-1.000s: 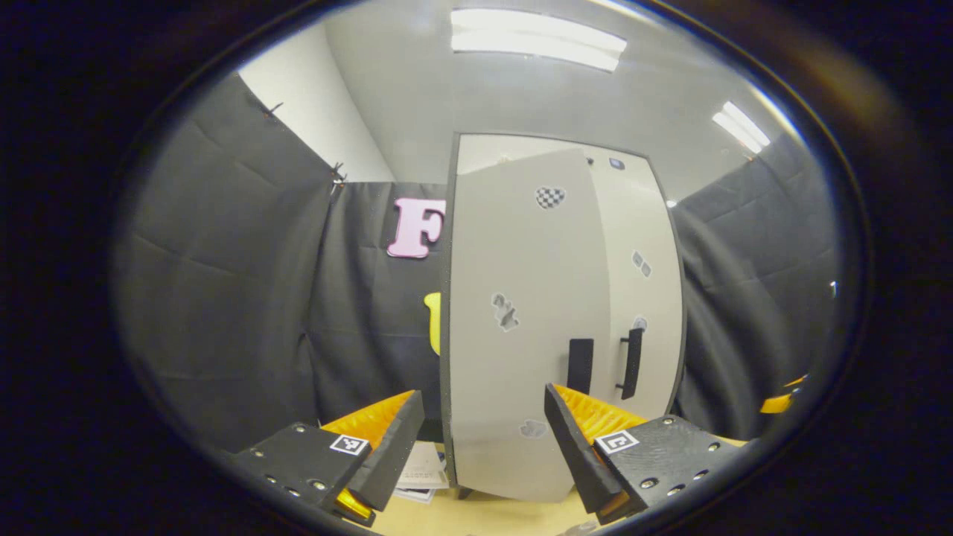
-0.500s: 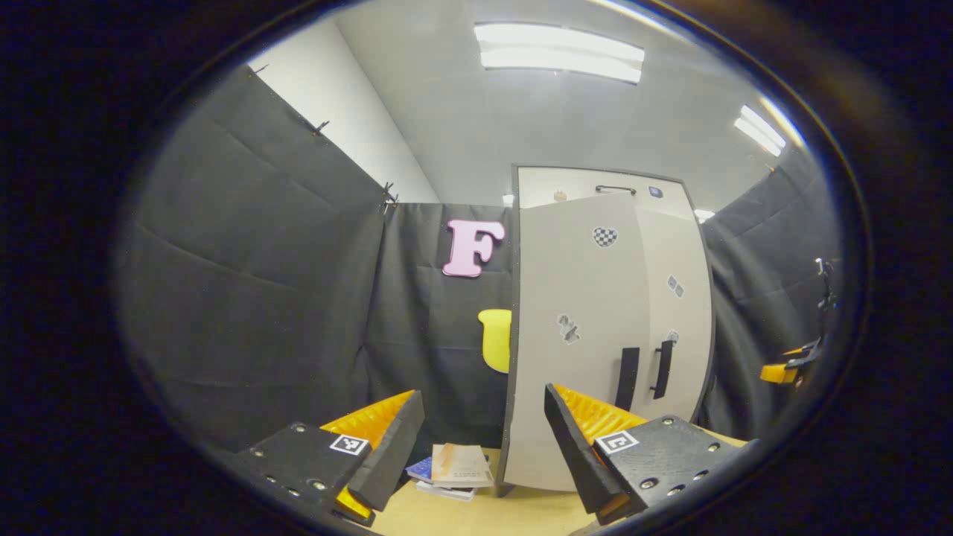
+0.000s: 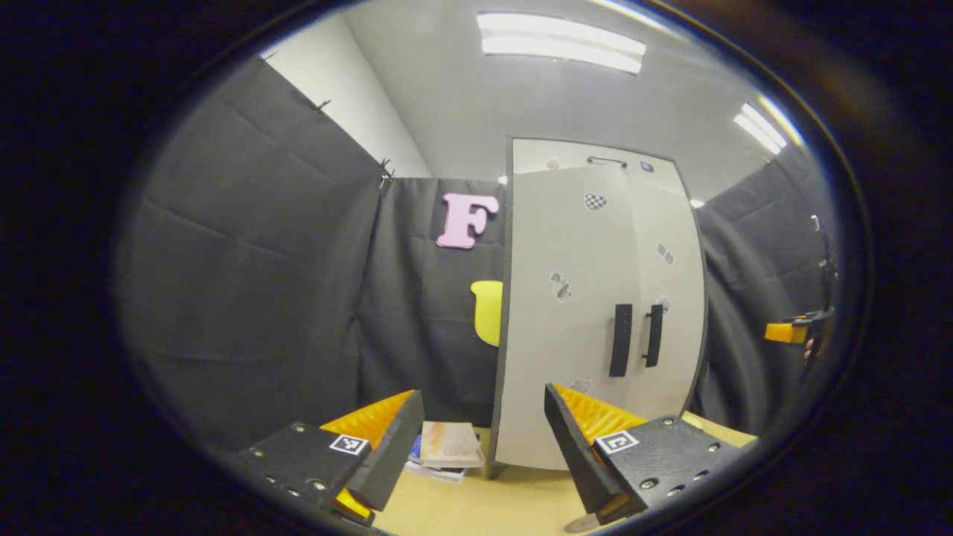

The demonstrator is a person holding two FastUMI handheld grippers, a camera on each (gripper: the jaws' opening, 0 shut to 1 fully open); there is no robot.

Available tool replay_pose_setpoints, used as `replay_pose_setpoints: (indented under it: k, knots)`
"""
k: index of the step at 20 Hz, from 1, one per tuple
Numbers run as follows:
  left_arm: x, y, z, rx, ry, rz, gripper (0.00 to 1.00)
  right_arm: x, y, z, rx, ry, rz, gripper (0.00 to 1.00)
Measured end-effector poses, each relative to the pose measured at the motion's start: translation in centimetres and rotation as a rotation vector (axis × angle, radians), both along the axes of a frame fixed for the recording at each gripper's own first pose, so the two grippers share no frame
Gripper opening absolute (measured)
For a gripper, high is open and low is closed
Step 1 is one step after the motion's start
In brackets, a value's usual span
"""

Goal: Grasp the bottle in the cabinet with the left hand and place it on the coaster, then close the right door with the right hand and the left door with the left hand.

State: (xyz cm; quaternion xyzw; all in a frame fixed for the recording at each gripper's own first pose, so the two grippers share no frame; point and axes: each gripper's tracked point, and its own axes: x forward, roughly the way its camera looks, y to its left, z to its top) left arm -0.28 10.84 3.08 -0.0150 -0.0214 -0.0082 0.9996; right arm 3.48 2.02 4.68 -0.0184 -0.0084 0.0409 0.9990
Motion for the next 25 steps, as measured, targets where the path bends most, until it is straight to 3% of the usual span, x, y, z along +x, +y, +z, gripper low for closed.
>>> replay_pose_setpoints:
  k: [3, 7, 9, 11, 14, 15, 17, 19, 20, 25]
  knots:
    - [0.4, -1.1, -2.0, -0.003, 0.012, -0.028, 0.94, 0.1, -0.4, 0.0, -0.017, 0.008, -0.019, 0.98]
    - [0.1, -1.3, -8.0, -0.109, 0.116, -0.029, 0.97, 1.6, 0.2, 0.1, -0.035, 0.018, -0.018, 0.98]
    - [-1.1, -0.4, -9.2, -0.123, 0.137, -0.005, 0.89, 2.7, 1.3, 0.4, -0.03, 0.017, 0.001, 0.98]
    - [-2.1, 0.8, -10.0, -0.096, 0.157, 0.038, 0.95, 3.4, 2.8, 0.3, -0.014, 0.027, 0.041, 0.98]
    - [-3.3, 2.3, -9.8, -0.063, 0.168, 0.087, 1.0, 3.7, 3.9, -0.4, -0.028, 0.043, 0.084, 0.98]
    - [-3.7, 2.5, -9.5, -0.095, 0.163, 0.091, 0.95, 3.7, 4.1, -0.7, -0.04, 0.048, 0.093, 0.98]
    - [-3.9, 2.0, -8.4, -0.182, 0.131, 0.086, 0.95, 3.7, 3.9, -1.1, -0.057, 0.055, 0.098, 0.98]
    - [-4.5, 2.3, -7.8, -0.205, 0.108, 0.112, 0.94, 4.0, 3.9, -1.4, -0.04, 0.067, 0.102, 0.98]
    - [-4.8, 2.5, -7.4, -0.195, 0.1, 0.126, 1.0, 4.2, 3.9, -1.6, -0.027, 0.073, 0.107, 0.98]
    - [-6.9, 2.7, -6.6, -0.096, 0.114, 0.148, 0.99, 5.4, 5.2, -1.7, -0.009, 0.079, 0.136, 0.98]
